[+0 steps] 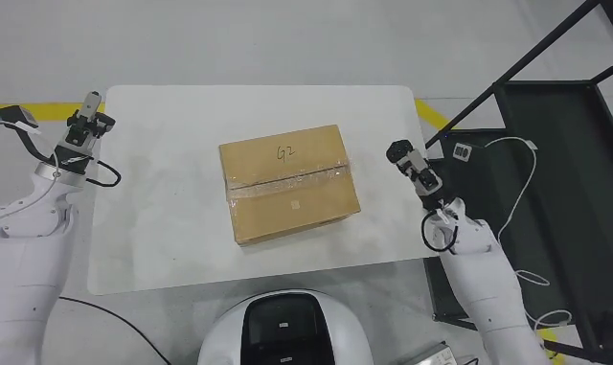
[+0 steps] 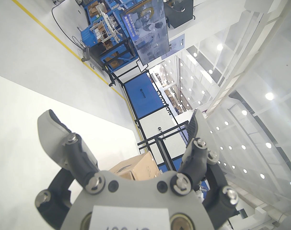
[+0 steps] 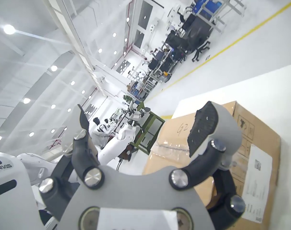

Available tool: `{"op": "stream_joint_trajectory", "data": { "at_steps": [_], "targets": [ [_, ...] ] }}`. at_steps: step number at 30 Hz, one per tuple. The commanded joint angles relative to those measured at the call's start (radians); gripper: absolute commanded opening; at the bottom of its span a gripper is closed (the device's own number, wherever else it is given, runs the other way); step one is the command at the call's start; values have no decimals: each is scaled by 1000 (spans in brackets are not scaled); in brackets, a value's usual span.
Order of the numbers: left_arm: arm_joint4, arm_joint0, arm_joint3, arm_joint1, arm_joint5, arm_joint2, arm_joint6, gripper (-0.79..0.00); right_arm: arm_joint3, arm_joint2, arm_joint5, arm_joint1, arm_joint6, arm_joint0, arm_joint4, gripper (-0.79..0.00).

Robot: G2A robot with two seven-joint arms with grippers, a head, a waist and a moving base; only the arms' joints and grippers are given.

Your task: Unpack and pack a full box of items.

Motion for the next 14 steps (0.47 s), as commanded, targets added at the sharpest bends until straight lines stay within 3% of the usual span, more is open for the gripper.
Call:
{"op": "stream_joint_trajectory", "data": {
  "at_steps": [1, 6, 14],
  "targets": [
    [0, 0, 0, 0, 0, 0, 0, 0, -6, 5, -40, -4, -51, -19, -35, 0],
    [0, 0, 0, 0, 0, 0, 0, 0, -14, 11, -73, -11, -125, -34, -67, 0],
    [0, 0, 0, 0, 0, 0, 0, -1, -14, 11, -73, -11, -125, -34, -67, 0]
  ]
}}
